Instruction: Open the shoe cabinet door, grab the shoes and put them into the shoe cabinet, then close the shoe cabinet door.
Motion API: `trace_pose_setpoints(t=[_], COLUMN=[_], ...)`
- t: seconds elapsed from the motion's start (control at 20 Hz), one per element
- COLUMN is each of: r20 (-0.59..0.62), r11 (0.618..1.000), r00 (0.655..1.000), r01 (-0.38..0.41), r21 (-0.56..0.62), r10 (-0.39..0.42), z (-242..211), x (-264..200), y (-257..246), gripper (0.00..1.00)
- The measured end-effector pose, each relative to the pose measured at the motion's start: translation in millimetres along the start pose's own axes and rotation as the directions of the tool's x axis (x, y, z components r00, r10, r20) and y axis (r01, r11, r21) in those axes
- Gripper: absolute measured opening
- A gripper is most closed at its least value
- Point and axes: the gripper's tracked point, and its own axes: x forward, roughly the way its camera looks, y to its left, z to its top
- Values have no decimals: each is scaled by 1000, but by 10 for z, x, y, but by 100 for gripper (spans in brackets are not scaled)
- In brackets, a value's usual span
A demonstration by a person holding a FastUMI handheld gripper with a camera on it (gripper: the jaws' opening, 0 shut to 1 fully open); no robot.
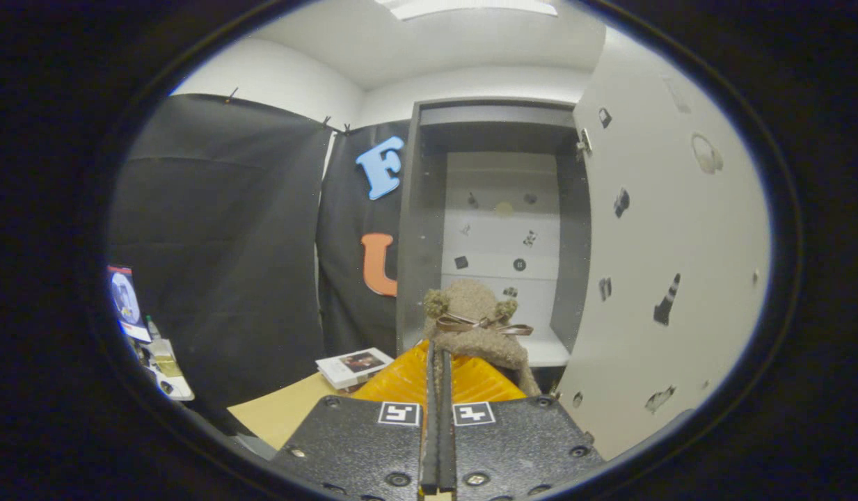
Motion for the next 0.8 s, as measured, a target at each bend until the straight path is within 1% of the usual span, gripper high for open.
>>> trace_pose_setpoints(t=[0.2, 0.35, 0.55, 0.8], r20=[19, 9, -55, -143], r11=[997, 994, 992, 986], r00=[997, 994, 990, 976], r01=[77, 107, 127, 165], r21=[-24, -32, -9, 3], r10=[-76, -107, -127, -162], z=[432, 581, 518, 211], x=[219, 566, 1172, 1978], y=[-228, -334, -490, -798], gripper=[4, 4, 4, 4])
